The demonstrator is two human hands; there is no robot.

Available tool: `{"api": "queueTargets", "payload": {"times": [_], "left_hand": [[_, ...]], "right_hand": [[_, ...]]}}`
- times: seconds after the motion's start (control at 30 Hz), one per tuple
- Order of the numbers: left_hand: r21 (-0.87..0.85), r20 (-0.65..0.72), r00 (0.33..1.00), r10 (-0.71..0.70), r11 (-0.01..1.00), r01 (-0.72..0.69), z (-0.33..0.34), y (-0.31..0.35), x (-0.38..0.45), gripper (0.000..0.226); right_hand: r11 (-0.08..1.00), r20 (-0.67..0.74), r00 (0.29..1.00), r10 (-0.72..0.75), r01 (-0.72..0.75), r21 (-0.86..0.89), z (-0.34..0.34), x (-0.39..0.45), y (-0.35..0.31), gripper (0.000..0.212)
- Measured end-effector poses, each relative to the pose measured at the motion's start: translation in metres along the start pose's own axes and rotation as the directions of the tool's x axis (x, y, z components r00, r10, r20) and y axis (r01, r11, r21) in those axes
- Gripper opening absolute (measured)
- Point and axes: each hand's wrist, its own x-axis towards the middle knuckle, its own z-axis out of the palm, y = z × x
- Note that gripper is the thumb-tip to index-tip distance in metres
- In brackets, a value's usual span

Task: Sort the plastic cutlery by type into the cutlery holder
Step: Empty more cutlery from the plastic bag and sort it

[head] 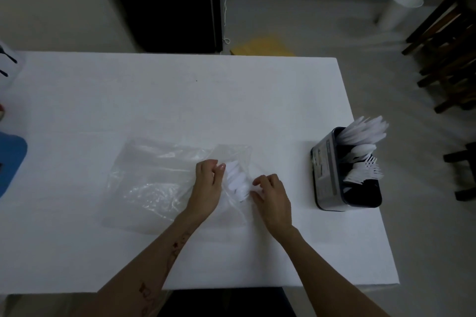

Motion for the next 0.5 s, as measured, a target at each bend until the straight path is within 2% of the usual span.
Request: {"api": "queueTargets", "payload": {"times": [0.1, 0.17, 0.23, 0.27, 0.4, 0.5], "left_hand": [[0.073, 0.002, 1.0, 0.006, 0.997, -0.006, 0.001, -0.003, 0.002, 0.032], [0.11, 0.014, 1.0, 0.021, 0.994, -0.022, 0.001, -0.006, 0.004, 0.031], [0.121, 0.023, 0.999, 0.026, 0.992, -0.029, 0.001, -0.009, 0.005, 0.03], [0.12, 0.031, 0.999, 0.013, 0.993, -0.017, 0.0, -0.01, 0.005, 0.03], [0.099, 0.07, 0.998, -0.003, 0.995, -0.004, 0.001, -0.014, 0.002, 0.025], [0.092, 0.064, 0.998, 0.014, 0.996, -0.02, 0.003, -0.022, -0.003, 0.021]], "right_hand": [[0.947, 0.029, 0.955, -0.294, 0.295, -0.127, -0.003, 0.007, 0.001, 0.034], [0.88, 0.134, 0.902, -0.411, 0.431, -0.199, -0.004, 0.015, 0.001, 0.061], [0.834, 0.247, 0.862, -0.443, 0.497, -0.238, -0.007, 0.026, 0.002, 0.086], [0.821, 0.297, 0.845, -0.445, 0.517, -0.24, -0.009, 0.03, 0.002, 0.092], [0.818, 0.473, 0.779, -0.411, 0.545, -0.187, -0.011, 0.044, -0.006, 0.091], [0.784, 0.524, 0.752, -0.401, 0.577, -0.228, -0.008, 0.047, -0.011, 0.082]]}}
